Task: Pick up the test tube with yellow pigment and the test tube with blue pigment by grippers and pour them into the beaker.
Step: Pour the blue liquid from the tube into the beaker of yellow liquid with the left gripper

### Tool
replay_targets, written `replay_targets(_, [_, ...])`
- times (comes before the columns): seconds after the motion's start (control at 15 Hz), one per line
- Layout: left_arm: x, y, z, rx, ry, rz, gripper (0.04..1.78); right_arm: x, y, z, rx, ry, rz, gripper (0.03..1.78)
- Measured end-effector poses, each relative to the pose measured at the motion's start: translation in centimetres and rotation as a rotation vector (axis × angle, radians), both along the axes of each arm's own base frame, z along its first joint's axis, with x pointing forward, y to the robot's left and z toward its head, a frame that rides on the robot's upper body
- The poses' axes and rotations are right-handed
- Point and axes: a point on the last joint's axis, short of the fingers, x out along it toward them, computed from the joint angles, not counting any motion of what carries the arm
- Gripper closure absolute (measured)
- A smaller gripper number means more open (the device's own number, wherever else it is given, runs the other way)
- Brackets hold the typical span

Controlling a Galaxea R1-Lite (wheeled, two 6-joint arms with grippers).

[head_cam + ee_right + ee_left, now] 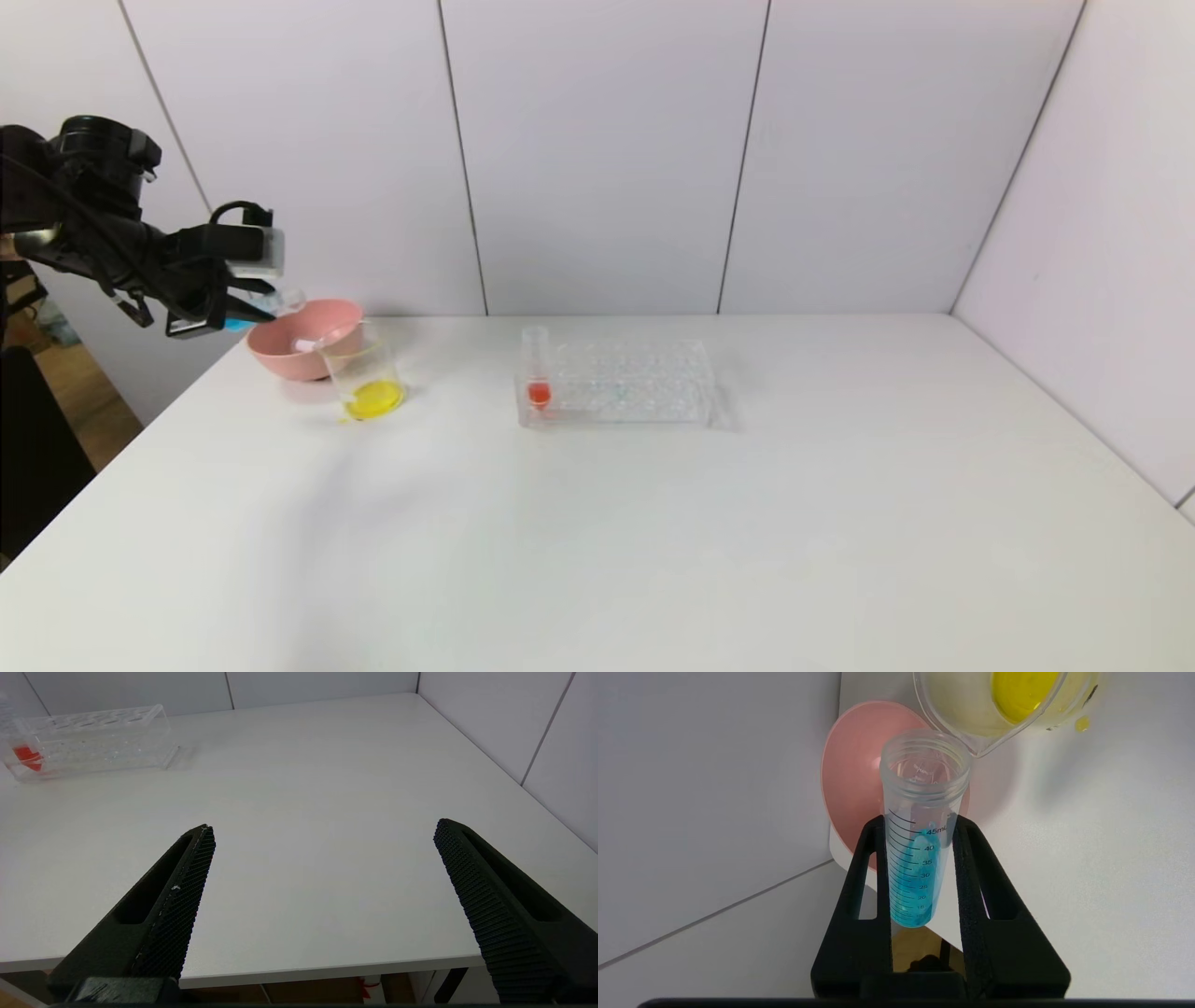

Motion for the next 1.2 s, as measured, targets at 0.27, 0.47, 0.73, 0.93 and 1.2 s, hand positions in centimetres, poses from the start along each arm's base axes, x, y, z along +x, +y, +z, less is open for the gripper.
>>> replay_targets(0.27, [0.4, -0.5, -0.1, 0.028, 0.0, 0.007, 1.4, 0.0, 0.0, 0.0, 0.0, 0.0, 0.0, 0.1])
replay_targets(0.47, [0.7, -1.1, -0.2, 0.036, -0.001, 0.001, 1.4, 0.0, 0.0, 0.0, 0.0, 0.0, 0.0, 0.1])
replay_targets(0.73, [0.9, -1.6, -0.3, 0.071, 0.006, 0.02, 1.4, 0.0, 0.0, 0.0, 0.0, 0.0, 0.0, 0.1])
replay_targets(0.93, [1.1, -2.2, -0.3, 0.101, 0.001, 0.031, 1.4, 0.0, 0.0, 0.0, 0.0, 0.0, 0.0, 0.1])
replay_targets(1.2, [1.2, -2.8, -0.3, 0.15, -0.002, -0.003, 1.4, 0.0, 0.0, 0.0, 0.0, 0.0, 0.001, 0.1])
